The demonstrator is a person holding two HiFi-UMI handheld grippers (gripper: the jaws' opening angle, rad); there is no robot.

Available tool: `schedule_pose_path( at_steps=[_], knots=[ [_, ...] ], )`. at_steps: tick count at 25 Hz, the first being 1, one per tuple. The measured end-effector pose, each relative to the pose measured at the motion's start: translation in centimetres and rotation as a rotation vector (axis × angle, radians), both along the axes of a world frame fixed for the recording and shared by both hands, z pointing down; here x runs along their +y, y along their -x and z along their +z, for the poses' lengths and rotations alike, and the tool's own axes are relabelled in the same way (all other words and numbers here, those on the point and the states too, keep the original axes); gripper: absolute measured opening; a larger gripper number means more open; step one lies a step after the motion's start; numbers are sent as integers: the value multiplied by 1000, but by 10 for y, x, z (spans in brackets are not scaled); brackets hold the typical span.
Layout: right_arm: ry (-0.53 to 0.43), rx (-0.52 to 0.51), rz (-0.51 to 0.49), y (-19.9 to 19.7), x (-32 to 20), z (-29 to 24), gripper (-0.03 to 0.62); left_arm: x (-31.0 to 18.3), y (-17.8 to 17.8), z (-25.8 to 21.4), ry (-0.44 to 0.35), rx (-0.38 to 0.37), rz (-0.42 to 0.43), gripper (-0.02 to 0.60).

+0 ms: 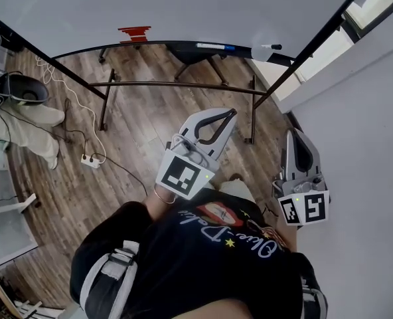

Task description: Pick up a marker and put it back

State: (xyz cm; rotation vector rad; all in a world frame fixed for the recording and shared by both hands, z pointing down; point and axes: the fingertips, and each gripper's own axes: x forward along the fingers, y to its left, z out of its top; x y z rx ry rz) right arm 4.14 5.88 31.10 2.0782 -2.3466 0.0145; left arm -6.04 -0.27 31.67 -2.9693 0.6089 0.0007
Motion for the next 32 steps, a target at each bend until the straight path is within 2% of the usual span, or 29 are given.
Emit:
schedule_pose_path(
  at_steps=[5, 10, 16, 21, 32],
  knots=[
    [14, -10, -4, -17, -9, 8, 2, -9, -8, 6, 27, 5, -28, 3],
    [-19, -34, -35, -39, -38, 10, 2, -29, -13, 3, -18, -33, -93, 3],
    [-49, -51, -89, -62, -79, 11, 2, -60, -25, 4, -23, -44, -177, 4],
    [-43, -44, -109, -82, -107, 15, 2, -82, -50, 3, -53, -60, -185, 3],
    [-28, -56, -174, -116, -159, 27, 2, -122, -91, 10, -54, -90, -230, 3]
  ],
)
